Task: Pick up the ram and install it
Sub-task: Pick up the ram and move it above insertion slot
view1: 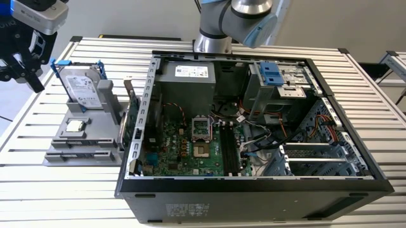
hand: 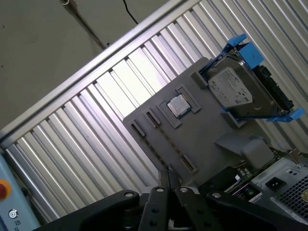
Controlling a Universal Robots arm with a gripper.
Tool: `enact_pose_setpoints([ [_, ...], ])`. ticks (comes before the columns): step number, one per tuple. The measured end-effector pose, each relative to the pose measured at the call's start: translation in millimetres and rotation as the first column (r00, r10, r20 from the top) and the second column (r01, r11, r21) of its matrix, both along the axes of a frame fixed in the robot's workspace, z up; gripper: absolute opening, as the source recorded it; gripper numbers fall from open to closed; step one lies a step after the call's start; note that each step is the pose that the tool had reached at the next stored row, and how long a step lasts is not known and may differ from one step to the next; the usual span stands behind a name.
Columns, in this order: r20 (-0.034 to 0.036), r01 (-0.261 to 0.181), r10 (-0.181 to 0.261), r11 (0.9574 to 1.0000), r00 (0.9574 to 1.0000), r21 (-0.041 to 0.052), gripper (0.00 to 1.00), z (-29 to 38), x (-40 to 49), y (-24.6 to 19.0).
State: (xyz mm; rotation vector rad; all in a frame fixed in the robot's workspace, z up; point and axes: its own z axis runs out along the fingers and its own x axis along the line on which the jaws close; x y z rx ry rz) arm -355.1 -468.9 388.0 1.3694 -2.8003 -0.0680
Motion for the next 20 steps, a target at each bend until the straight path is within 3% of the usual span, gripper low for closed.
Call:
enact_pose_setpoints([
  [9, 0.0001, -0.02, 0.02, 0.9998, 0.9998, 0.0005, 0.0, -0.1, -0.1, 0.0],
  [20, 0.0, -0.115, 0.115, 0.9934, 0.9934, 0.0004, 0.0, 0.0, -0.1, 0.1],
])
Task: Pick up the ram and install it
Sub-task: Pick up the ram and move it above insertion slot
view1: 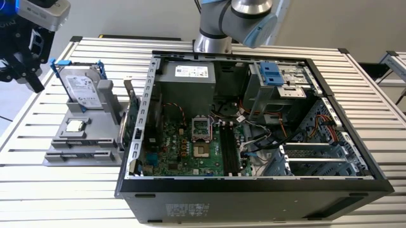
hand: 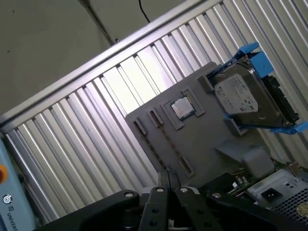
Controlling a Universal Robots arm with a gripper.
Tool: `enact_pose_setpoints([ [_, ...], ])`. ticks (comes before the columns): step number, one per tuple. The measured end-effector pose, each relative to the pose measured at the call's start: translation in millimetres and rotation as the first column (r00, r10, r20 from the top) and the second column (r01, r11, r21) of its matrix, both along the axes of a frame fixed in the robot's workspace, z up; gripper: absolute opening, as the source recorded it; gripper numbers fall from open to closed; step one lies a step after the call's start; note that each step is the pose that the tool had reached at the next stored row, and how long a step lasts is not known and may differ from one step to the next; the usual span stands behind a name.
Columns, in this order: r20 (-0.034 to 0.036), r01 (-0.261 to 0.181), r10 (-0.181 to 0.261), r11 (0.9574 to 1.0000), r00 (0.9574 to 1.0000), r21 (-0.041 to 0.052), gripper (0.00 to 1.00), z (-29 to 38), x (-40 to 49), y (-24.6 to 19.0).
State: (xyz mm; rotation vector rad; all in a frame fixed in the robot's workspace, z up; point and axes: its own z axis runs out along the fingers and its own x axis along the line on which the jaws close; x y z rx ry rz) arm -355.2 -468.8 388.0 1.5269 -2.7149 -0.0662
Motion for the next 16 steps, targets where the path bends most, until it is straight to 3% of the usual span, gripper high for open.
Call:
enact_pose_setpoints([
  [5, 0.0, -0.055, 0.055, 0.9985, 0.9985, 0.0001, 0.0, 0.0, 0.0, 0.0],
  [10, 0.0, -0.121, 0.121, 0.9926, 0.9926, 0.0, 0.0, 0.0, 0.0, 0.0],
  [13, 0.0001, -0.165, 0.165, 0.9862, 0.9862, 0.0001, 0.0, 0.0, 0.0, 0.0],
  [16, 0.0001, -0.213, 0.213, 0.9771, 0.9771, 0.0, 0.0, 0.0, 0.0, 0.0],
])
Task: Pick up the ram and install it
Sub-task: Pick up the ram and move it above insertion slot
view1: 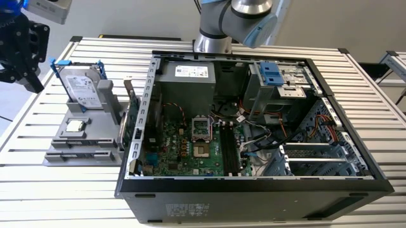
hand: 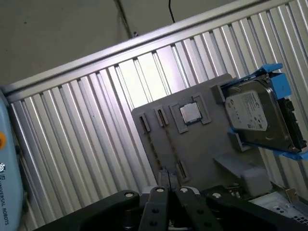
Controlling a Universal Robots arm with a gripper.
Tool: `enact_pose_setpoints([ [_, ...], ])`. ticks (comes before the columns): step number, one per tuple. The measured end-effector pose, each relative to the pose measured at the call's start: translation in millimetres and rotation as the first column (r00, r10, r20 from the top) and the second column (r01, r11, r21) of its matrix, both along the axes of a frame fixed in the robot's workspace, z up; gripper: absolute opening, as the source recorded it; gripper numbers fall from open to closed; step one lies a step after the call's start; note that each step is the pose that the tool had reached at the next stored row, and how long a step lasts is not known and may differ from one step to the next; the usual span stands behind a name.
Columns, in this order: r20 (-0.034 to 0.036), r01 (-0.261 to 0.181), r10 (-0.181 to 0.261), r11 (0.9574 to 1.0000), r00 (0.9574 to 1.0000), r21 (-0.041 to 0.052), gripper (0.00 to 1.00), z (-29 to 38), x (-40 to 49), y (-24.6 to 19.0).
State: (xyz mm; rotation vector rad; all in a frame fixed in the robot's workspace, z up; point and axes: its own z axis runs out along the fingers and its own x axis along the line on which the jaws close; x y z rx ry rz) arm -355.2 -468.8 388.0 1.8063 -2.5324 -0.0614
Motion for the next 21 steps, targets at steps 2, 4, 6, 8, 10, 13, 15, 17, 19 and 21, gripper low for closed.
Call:
enact_pose_setpoints([
  [2, 0.0003, -0.033, 0.033, 0.9995, 0.9995, 0.0, 0.0, 0.0, 0.0, 0.0],
  [4, 0.0018, -0.063, 0.063, 0.998, 0.998, -0.0001, 0.0, 0.0, 0.0, 0.0],
  [6, 0.0043, -0.093, 0.093, 0.9956, 0.9956, -0.0002, 0.0, -0.1, 0.0, 0.0],
  [8, 0.0077, -0.123, 0.123, 0.9924, 0.9924, -0.0007, 0.0, 0.0, 0.0, 0.0],
  [10, 0.0127, -0.151, 0.151, 0.9885, 0.9884, -0.0015, 0.0, 0.2, 0.0, 0.0],
  [13, 0.0211, -0.19, 0.19, 0.9819, 0.9816, -0.0029, 0.0, 0.0, 0.0, 0.0],
  [15, 0.0267, -0.215, 0.215, 0.9767, 0.9763, -0.004, 0.0, 0.1, 0.0, 0.0],
  [17, 0.0322, -0.247, 0.247, 0.9689, 0.9684, -0.0051, 0.0, -0.1, 0.1, 0.0],
  [19, 0.034, -0.261, 0.261, 0.9654, 0.9648, -0.0024, 0.0, 0.0, -0.1, 0.0],
  [21, 0.0374, -0.271, 0.27, 0.9626, 0.9621, 0.0077, 0.0, 0.0, -0.1, 0.0],
])
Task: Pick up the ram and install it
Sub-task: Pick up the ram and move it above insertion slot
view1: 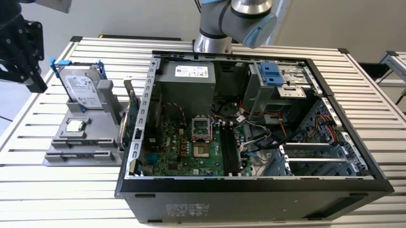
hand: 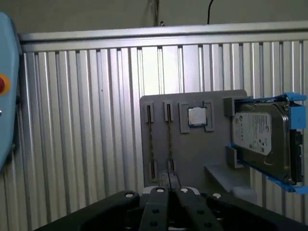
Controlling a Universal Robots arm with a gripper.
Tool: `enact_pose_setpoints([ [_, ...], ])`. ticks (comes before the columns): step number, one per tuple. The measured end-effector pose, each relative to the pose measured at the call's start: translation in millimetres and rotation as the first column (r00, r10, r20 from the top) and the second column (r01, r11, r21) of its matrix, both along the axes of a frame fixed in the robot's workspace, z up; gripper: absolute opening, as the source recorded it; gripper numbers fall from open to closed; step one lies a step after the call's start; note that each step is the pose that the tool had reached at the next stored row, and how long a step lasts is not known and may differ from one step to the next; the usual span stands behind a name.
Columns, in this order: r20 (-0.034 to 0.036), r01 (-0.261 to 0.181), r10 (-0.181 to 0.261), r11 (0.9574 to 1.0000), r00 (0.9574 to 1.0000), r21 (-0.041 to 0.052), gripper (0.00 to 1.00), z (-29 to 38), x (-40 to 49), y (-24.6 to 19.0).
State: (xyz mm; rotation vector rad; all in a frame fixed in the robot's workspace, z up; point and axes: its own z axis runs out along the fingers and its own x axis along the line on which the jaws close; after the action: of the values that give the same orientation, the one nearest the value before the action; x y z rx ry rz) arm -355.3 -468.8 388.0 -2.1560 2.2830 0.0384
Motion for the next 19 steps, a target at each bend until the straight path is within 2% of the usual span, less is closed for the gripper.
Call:
enact_pose_setpoints([
  [4, 0.0019, -0.024, 0.024, 0.9996, 0.9997, 0.0155, 0.0, 0.0, 0.1, 0.0],
  [13, 0.0019, -0.04, 0.04, 0.9991, 0.9992, 0.0154, 0.0, 0.0, 0.0, -0.1],
  [14, 0.0018, -0.042, 0.042, 0.999, 0.9991, 0.0154, 1.0, 0.0, 0.1, -0.1],
  [19, 0.0018, -0.051, 0.051, 0.9986, 0.9987, 0.0154, 1.0, 0.0, 0.0, -0.1],
])
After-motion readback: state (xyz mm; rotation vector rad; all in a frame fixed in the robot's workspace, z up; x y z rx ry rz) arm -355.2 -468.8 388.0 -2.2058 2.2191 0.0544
